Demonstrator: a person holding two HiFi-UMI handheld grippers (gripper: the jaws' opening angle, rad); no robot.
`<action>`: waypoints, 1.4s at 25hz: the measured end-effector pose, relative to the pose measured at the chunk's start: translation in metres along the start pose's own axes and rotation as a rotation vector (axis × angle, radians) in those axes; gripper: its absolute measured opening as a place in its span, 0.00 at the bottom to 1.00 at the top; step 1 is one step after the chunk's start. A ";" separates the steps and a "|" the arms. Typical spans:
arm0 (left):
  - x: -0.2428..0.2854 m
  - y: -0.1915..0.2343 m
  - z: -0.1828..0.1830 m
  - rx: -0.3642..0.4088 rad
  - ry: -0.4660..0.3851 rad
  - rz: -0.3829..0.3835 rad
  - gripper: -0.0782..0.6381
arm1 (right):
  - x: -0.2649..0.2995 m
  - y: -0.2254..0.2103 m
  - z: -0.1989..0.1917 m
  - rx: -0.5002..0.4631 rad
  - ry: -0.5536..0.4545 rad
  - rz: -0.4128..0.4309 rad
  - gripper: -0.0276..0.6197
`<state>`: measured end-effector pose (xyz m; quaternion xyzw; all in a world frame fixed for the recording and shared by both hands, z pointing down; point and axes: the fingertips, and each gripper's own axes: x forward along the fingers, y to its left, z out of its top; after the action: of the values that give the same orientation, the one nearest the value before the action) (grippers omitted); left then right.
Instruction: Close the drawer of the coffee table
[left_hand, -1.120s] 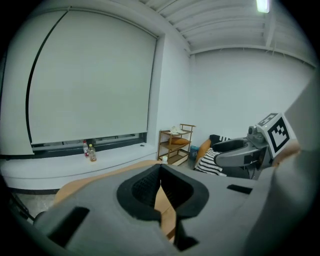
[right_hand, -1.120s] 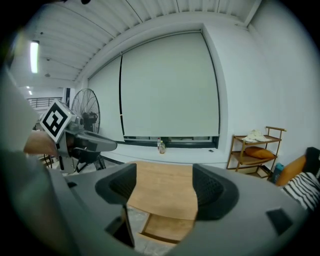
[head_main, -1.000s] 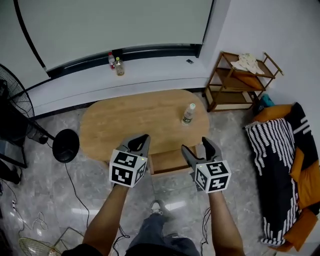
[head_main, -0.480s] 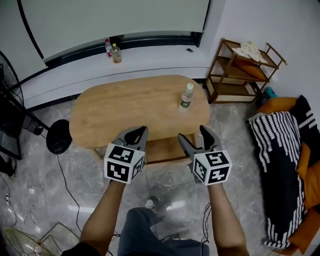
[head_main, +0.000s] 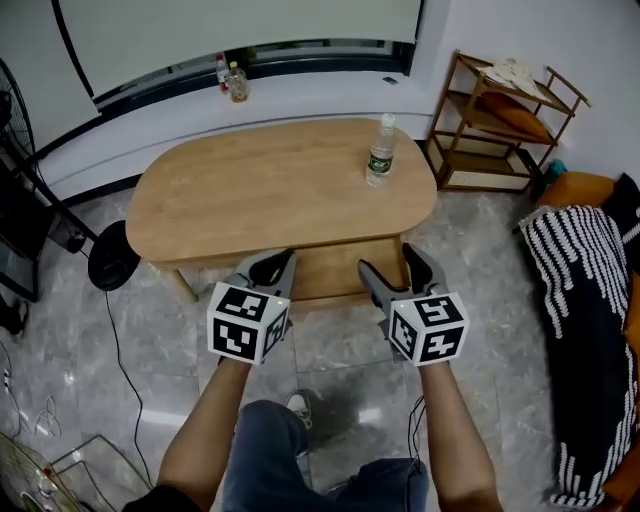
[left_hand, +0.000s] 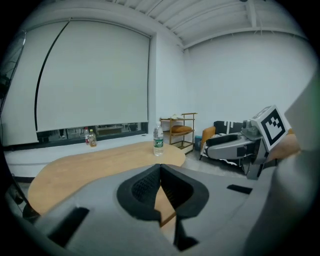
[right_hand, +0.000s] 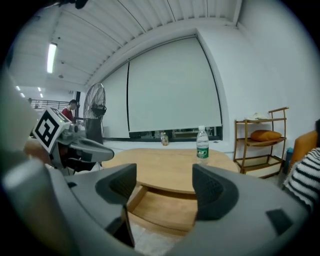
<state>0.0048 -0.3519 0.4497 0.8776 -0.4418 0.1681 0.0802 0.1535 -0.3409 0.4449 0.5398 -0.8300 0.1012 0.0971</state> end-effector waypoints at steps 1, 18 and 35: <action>0.003 -0.001 -0.014 -0.004 -0.002 0.009 0.11 | 0.002 0.000 -0.015 -0.001 -0.001 0.006 0.57; 0.035 -0.033 -0.153 -0.032 -0.079 0.067 0.11 | 0.024 0.012 -0.178 0.001 -0.069 0.069 0.57; 0.032 -0.049 -0.167 -0.003 -0.111 0.055 0.11 | 0.033 0.003 -0.255 0.344 -0.152 0.080 0.57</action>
<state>0.0241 -0.2983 0.6176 0.8730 -0.4697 0.1206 0.0520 0.1506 -0.2990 0.6989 0.5213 -0.8261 0.2045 -0.0638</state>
